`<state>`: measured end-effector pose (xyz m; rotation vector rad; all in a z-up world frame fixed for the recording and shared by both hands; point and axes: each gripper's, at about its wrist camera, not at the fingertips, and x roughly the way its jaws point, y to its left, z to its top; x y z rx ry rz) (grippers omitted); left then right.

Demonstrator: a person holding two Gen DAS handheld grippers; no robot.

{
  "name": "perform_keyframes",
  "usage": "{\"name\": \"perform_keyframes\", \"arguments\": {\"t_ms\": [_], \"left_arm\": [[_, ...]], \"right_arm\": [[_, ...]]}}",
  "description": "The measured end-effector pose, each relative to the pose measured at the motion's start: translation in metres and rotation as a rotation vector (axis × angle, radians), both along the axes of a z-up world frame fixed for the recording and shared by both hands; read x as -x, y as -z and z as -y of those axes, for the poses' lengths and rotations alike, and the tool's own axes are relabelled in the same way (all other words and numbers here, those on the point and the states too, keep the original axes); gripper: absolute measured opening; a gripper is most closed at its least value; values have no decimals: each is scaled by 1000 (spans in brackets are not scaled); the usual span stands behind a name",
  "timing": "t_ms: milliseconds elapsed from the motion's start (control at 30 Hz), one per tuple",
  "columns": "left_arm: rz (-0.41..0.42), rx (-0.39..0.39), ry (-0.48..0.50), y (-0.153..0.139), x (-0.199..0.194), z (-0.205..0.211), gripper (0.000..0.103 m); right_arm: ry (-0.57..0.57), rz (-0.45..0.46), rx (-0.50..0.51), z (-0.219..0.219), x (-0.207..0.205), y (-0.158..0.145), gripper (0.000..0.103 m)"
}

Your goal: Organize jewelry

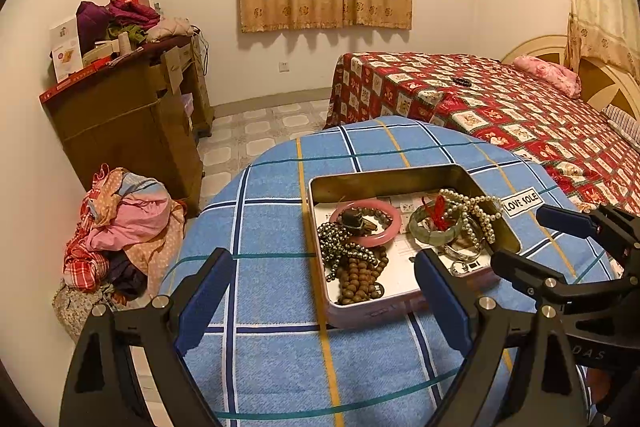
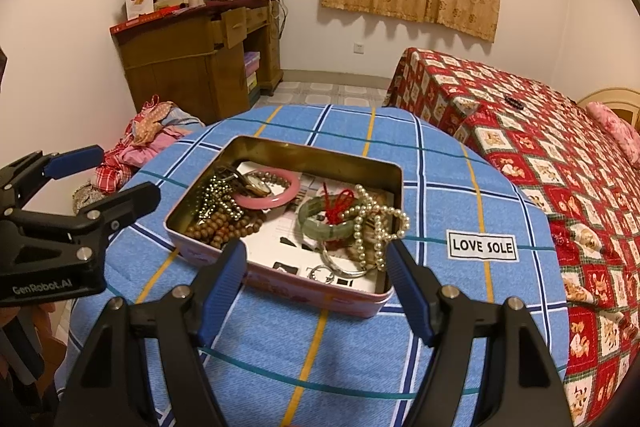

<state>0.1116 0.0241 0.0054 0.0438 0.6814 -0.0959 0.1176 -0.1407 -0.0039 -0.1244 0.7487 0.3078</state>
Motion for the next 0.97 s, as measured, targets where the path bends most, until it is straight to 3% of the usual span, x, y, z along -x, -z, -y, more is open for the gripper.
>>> {"name": "perform_keyframes", "arguments": {"t_ms": [267, 567, 967], "left_arm": [[-11, -26, -22, 2, -2, 0, 92], [29, -108, -80, 0, 0, 6, 92], [51, -98, -48, -2, 5, 8, 92]], "right_arm": [[-5, 0, 8, -4, 1, -1, 75], [-7, 1, 17, -5, 1, 1, 75], [-6, -4, 22, -3, 3, 5, 76]]}}
